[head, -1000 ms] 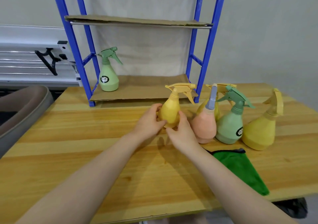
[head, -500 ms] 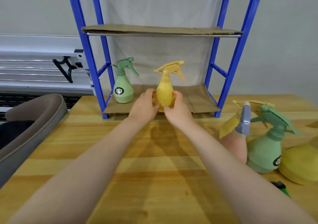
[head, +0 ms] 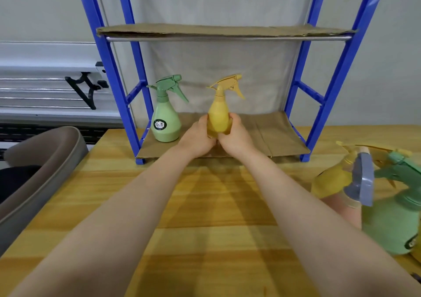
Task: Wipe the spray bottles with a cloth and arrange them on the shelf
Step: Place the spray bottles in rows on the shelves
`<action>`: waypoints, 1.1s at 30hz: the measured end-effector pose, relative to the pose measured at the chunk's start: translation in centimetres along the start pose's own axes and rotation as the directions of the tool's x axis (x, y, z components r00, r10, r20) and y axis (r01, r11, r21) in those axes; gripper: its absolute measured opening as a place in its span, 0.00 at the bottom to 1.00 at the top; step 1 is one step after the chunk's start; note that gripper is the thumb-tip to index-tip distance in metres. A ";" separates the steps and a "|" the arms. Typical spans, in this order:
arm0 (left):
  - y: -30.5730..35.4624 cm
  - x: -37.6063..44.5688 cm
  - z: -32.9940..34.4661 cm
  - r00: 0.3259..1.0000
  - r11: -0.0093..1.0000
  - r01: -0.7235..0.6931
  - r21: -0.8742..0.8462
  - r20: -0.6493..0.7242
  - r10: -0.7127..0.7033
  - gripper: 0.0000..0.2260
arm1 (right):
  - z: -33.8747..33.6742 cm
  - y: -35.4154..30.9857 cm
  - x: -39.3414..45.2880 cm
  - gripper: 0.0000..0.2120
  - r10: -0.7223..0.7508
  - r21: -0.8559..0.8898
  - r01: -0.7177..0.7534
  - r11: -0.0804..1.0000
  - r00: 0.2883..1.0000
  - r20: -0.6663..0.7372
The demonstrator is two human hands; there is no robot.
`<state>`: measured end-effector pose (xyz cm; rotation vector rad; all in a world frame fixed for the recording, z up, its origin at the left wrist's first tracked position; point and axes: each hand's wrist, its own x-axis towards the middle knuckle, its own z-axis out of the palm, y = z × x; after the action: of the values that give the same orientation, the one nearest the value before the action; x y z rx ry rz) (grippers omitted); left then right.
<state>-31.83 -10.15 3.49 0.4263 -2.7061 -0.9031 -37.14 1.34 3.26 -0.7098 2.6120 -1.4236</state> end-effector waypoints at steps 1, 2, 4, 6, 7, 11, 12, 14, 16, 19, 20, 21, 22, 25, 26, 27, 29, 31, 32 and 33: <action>0.0 -0.3 0.0 1.000 1.000 -0.002 -0.003 0.002 0.002 0.28 | 0.0 0.1 -0.2 0.29 -0.007 -0.002 0.007 1.000 1.000 0.006; 0.0 -0.5 0.0 1.000 1.000 -0.002 -0.001 -0.001 0.002 0.29 | -0.2 0.2 -0.4 0.28 -0.011 -0.004 0.011 1.000 1.000 0.010; 0.0 -1.3 0.0 1.000 1.000 -0.013 0.018 -0.013 0.013 0.33 | -0.6 0.2 -1.2 0.25 -0.025 -0.024 0.025 0.999 1.000 0.005; 0.2 -2.4 -0.2 0.999 0.997 -0.025 0.071 -0.019 0.027 0.34 | -1.1 0.4 -2.5 0.28 -0.052 -0.079 0.053 0.995 0.999 0.010; 0.3 -3.3 -0.2 0.999 0.994 -0.026 0.103 -0.025 0.028 0.33 | -1.5 0.5 -3.5 0.30 -0.057 -0.125 0.059 0.990 0.998 0.024; 0.6 -7.4 0.6 0.999 0.981 -0.042 0.188 -0.024 0.048 0.30 | -3.1 1.5 -8.5 0.27 -0.100 -0.310 0.125 0.943 0.990 0.096; 0.7 -8.5 1.0 0.998 0.976 -0.065 0.208 0.007 0.065 0.29 | -3.5 1.8 -9.8 0.25 -0.115 -0.361 0.154 0.920 0.985 0.127; 0.7 -10.8 2.0 0.993 0.962 -0.111 0.250 0.063 0.098 0.28 | -4.1 2.3 -12.7 0.25 -0.143 -0.422 0.212 0.882 0.972 0.189; 1.0 -12.9 2.9 0.988 0.953 -0.144 0.266 0.086 0.126 0.27 | -4.9 2.7 -15.4 0.27 -0.146 -0.445 0.231 0.865 0.965 0.218; 1.4 -15.7 4.1 0.978 0.946 -0.193 0.262 0.130 0.163 0.25 | -6.4 3.4 -19.1 0.28 -0.135 -0.461 0.223 0.859 0.967 0.217; 1.6 -16.4 4.5 0.974 0.945 -0.206 0.253 0.145 0.174 0.25 | -7.0 3.7 -20.2 0.28 -0.127 -0.466 0.216 0.858 0.968 0.215; 1.9 -17.2 4.8 0.969 0.945 -0.222 0.242 0.159 0.187 0.25 | -7.5 4.0 -21.2 0.28 -0.118 -0.466 0.206 0.861 0.970 0.211; 2.5 -17.9 5.0 0.964 0.943 -0.241 0.229 0.173 0.204 0.25 | -8.1 4.2 -22.2 0.28 -0.110 -0.459 0.195 0.867 0.972 0.206; 4.4 -19.3 5.9 0.944 0.936 -0.295 0.193 0.213 0.254 0.24 | -9.6 5.2 -24.7 0.27 -0.081 -0.426 0.154 0.891 0.979 0.185; 5.2 -19.7 6.4 0.935 0.931 -0.316 0.182 0.225 0.273 0.24 | -10.3 5.7 -25.4 0.26 -0.068 -0.417 0.137 0.898 0.982 0.176; 5.8 -20.0 6.8 0.930 0.930 -0.329 0.167 0.231 0.287 0.24 | -10.8 6.0 -26.0 0.25 -0.060 -0.406 0.124 0.905 0.984 0.168; 6.9 -20.4 7.7 0.920 0.934 -0.337 0.117 0.250 0.301 0.27 | -12.0 7.0 -27.0 0.20 -0.048 -0.366 0.088 0.927 0.992 0.117; 8.1 -20.6 8.6 0.914 0.946 -0.321 0.051 0.277 0.295 0.31 | -13.3 8.2 -27.8 0.10 -0.043 -0.321 0.052 0.946 0.998 0.034; 8.6 -20.7 9.1 0.913 0.951 -0.308 0.024 0.290 0.288 0.32 | -13.9 8.8 -28.2 0.07 -0.033 -0.311 0.030 0.950 0.999 -0.002; 9.1 -20.7 9.4 0.912 0.955 -0.295 0.008 0.301 0.279 0.34 | -14.4 9.3 -28.5 0.05 -0.017 -0.301 0.007 0.953 0.999 -0.031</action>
<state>-17.58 9.22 -1.26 -0.1127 -2.9589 -0.8704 -19.27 29.15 -0.30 -0.7369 2.8904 -1.0559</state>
